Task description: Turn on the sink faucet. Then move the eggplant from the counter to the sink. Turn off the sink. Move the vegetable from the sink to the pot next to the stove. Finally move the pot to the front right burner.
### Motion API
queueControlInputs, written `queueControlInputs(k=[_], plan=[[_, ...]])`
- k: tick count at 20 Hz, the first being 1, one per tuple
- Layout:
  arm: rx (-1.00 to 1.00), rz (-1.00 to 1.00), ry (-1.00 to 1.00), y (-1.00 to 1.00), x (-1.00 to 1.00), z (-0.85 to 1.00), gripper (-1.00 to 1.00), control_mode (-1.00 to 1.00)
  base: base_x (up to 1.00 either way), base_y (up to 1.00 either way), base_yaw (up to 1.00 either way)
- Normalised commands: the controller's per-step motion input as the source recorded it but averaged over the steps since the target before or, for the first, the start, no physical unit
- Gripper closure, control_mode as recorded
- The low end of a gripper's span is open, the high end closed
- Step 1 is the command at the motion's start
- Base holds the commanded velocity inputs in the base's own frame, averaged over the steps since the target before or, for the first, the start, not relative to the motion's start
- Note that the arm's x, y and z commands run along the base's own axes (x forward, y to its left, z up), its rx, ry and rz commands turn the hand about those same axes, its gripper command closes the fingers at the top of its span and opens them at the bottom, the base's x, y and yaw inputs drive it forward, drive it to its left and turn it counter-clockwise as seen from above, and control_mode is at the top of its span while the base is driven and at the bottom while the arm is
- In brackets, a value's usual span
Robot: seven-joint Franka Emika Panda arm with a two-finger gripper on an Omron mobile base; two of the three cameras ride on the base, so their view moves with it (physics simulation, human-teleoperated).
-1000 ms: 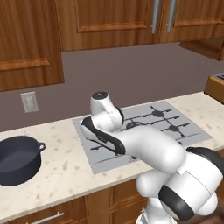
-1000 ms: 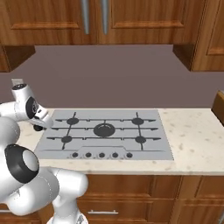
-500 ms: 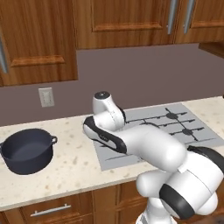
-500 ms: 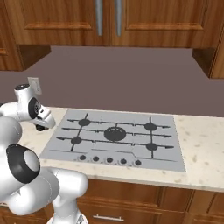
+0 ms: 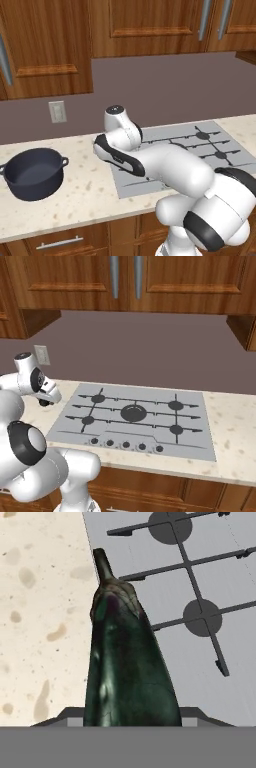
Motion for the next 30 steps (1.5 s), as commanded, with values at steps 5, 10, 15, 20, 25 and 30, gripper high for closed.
queueControlInputs(k=[5, 10, 15, 20, 25, 30], plan=[[0.00, 0.00, 0.00, 0.00, 0.00, 0.00, 1.00, 1.00, 0.04, -0.01, 0.02], [0.00, 0.00, -0.01, 0.10, -0.09, -0.01, 1.00, -1.00, 0.00, 0.00, 0.00], [0.00, 0.00, -0.02, 0.65, -0.07, 0.09, 1.00, -1.00, 0.00, 0.00, 0.00], [0.00, 0.00, -0.01, 0.85, 0.00, 0.25, 1.00, -1.00, 0.00, 0.00, 0.00], [0.00, 0.00, 0.00, 0.84, 0.00, 0.27, 1.00, -1.00, 0.00, 0.00, 0.00], [-0.02, 0.00, 0.00, 0.66, 0.00, 0.21, 1.00, -1.00, 0.00, 0.00, 0.00]])
